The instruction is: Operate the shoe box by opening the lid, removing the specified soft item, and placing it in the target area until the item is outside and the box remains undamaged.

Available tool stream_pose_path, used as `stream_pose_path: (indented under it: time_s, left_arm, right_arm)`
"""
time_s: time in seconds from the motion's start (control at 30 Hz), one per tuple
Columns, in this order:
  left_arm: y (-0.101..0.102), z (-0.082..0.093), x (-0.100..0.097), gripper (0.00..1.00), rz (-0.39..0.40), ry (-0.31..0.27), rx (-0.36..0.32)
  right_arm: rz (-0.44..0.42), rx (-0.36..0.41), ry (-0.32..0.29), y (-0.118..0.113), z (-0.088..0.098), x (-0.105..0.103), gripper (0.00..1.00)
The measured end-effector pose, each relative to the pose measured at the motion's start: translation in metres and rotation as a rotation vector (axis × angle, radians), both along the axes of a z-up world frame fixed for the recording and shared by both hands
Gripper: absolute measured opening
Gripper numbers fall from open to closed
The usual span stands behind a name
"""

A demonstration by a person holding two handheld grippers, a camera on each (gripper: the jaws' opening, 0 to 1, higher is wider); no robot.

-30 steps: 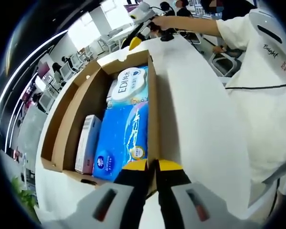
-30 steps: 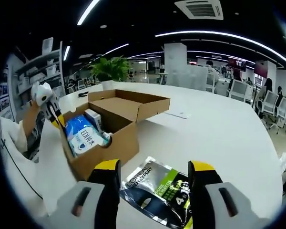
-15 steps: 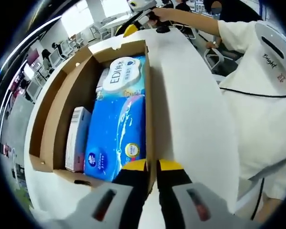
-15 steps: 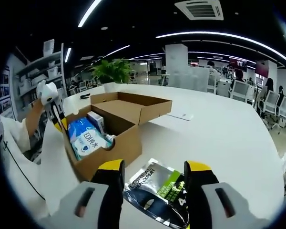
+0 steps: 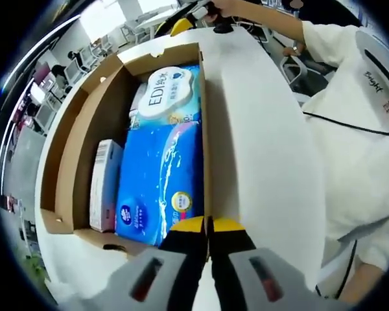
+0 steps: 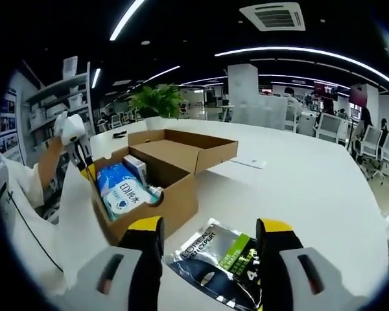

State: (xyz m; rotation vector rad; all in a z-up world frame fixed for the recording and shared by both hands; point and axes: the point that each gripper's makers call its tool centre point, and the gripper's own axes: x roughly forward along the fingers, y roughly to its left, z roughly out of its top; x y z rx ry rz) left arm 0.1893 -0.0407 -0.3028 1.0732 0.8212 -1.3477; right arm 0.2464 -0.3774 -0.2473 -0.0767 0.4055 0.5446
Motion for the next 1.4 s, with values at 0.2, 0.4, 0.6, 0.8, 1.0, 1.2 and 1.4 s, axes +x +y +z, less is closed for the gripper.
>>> stream_pose_path:
  time_s: [0.2,0.4,0.6,0.8,1.0,1.2,1.4]
  left_arm:
    - [0.001,0.000,0.002,0.01,0.047,0.023,0.014]
    - [0.001,0.000,0.001,0.01,0.036,0.009,0.091]
    - [0.002,-0.001,-0.001,0.01,0.071,0.023,0.113]
    - [0.005,-0.004,-0.001,0.01,0.049,-0.011,0.186]
    - [0.006,-0.003,0.000,0.01,0.037,0.009,0.176]
    - [0.005,-0.003,0.000,0.01,0.023,0.018,0.155]
    - [0.005,-0.003,0.000,0.01,0.050,0.023,0.141]
  right_arm:
    - [0.001,0.008,0.002,0.008,0.000,-0.002,0.54]
    - [-0.017,0.002,0.017,0.003,0.001,-0.002,0.52]
    - [-0.037,-0.018,0.011,0.000,-0.005,-0.008,0.55]
    - [-0.040,-0.019,0.007,-0.002,-0.005,-0.011,0.55]
    - [-0.055,0.017,-0.031,-0.003,-0.004,-0.013,0.54]
    - [-0.044,0.015,-0.021,-0.001,-0.007,-0.016,0.54]
    - [-0.055,-0.026,-0.078,-0.005,0.009,-0.011,0.58]
